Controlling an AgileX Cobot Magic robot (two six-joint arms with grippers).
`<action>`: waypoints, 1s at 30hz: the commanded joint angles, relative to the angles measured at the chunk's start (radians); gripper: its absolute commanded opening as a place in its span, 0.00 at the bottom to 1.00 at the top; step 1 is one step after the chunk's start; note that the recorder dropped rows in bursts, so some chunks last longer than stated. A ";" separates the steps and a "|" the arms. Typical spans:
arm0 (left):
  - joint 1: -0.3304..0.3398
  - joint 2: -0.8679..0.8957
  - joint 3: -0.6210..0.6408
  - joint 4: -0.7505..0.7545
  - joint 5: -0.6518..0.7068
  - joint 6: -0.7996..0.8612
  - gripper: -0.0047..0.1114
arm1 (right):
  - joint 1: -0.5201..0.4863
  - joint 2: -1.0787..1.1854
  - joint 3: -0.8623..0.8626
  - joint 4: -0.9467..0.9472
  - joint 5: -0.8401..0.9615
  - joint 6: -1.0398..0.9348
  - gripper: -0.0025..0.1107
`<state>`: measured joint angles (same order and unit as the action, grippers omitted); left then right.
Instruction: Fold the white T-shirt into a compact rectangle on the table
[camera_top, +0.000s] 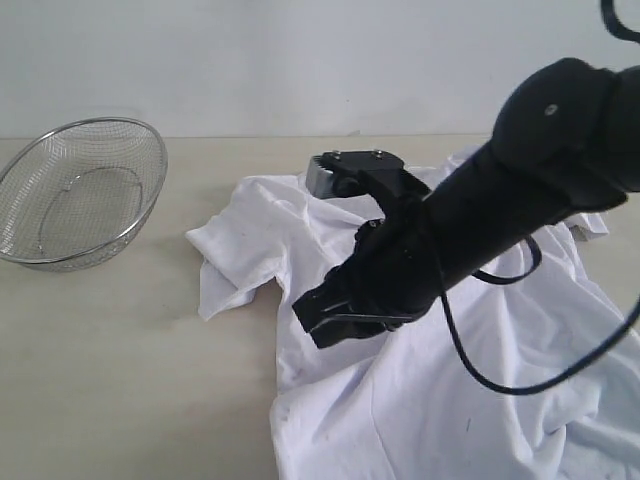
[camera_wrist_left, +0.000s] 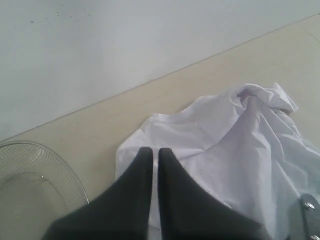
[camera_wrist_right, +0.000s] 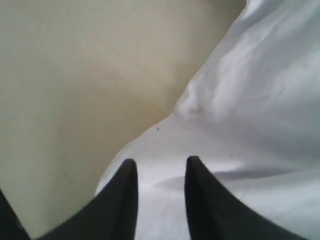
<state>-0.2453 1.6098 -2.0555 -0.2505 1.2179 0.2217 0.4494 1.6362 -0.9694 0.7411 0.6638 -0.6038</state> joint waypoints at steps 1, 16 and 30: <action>0.003 -0.168 0.139 -0.009 0.003 0.005 0.08 | -0.002 0.122 -0.149 -0.111 0.006 0.038 0.02; 0.003 -0.628 0.623 -0.002 -0.030 0.003 0.08 | -0.002 0.445 -0.457 -0.277 0.133 0.162 0.02; 0.003 -0.707 0.692 -0.008 -0.061 0.000 0.08 | 0.001 0.510 -0.457 -0.222 0.163 0.183 0.02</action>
<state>-0.2453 0.9067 -1.3762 -0.2523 1.1750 0.2217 0.4494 2.1355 -1.4226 0.4992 0.8134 -0.4209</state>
